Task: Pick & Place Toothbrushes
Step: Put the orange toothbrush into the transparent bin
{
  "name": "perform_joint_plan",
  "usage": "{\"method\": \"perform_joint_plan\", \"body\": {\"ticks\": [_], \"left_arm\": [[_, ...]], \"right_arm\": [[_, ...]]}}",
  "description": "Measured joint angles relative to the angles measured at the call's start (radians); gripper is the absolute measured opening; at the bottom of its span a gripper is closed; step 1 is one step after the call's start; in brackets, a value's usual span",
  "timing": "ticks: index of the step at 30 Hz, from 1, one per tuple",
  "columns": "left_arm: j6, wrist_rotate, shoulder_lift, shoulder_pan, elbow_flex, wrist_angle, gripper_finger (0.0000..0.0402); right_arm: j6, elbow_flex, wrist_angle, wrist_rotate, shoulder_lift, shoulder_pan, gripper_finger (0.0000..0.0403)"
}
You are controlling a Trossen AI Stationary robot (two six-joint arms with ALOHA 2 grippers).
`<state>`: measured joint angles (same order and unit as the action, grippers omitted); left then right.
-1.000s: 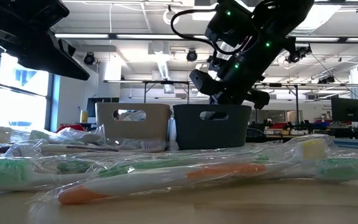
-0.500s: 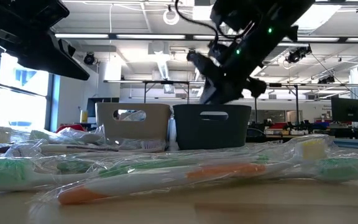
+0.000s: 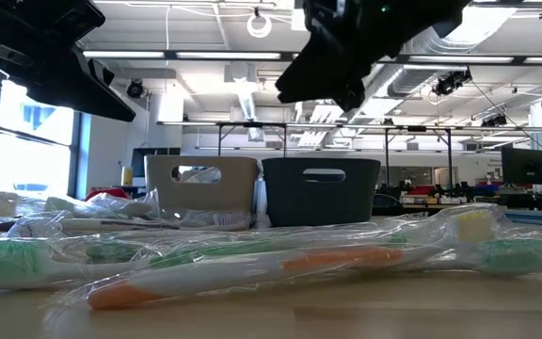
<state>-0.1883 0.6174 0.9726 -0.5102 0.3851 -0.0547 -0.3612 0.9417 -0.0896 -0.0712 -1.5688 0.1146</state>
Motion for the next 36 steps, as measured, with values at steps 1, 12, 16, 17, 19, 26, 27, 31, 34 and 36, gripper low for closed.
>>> {"method": "perform_joint_plan", "body": {"ticks": [1,12,16,17,19,26,27,31,34,36], "left_arm": [[0.0,0.0,0.0,0.0,0.0,0.0,0.0003],[0.0,0.0,0.0,0.0,0.0,0.0,0.0003],[0.0,0.0,0.0,0.0,0.0,0.0,0.0003],[0.0,0.0,0.0,0.0,0.0,0.0,0.0003],[0.0,0.0,0.0,0.0,0.0,0.0,0.0003],[0.0,0.0,0.0,0.0,0.0,-0.001,0.0003],[0.0,0.0,0.0,0.0,0.0,-0.001,0.0003],[0.0,0.0,0.0,0.0,0.0,-0.001,0.0003],[0.0,0.0,0.0,0.0,0.0,-0.001,0.0003],[0.0,0.0,0.0,0.0,0.0,-0.001,0.0003]], "right_arm": [[0.012,0.0,0.0,0.017,0.0,0.008,0.0099],[0.021,0.0,0.0,0.051,0.0,0.045,0.0098],[0.025,0.0,-0.002,0.05,0.0,0.045,0.0098],[0.024,0.0,-0.004,0.05,0.0,0.045,0.0098],[0.011,0.0,-0.006,0.049,0.0,0.045,0.0098],[-0.01,0.0,-0.005,0.051,0.0,0.05,0.0098],[-0.01,0.0,-0.006,0.051,0.0,0.054,0.0098],[-0.009,0.0,-0.005,0.052,0.0,0.073,0.0098],[-0.008,0.0,-0.005,0.071,0.0,0.093,0.0098],[-0.005,0.0,-0.005,0.106,0.0,0.105,0.0098]]}}
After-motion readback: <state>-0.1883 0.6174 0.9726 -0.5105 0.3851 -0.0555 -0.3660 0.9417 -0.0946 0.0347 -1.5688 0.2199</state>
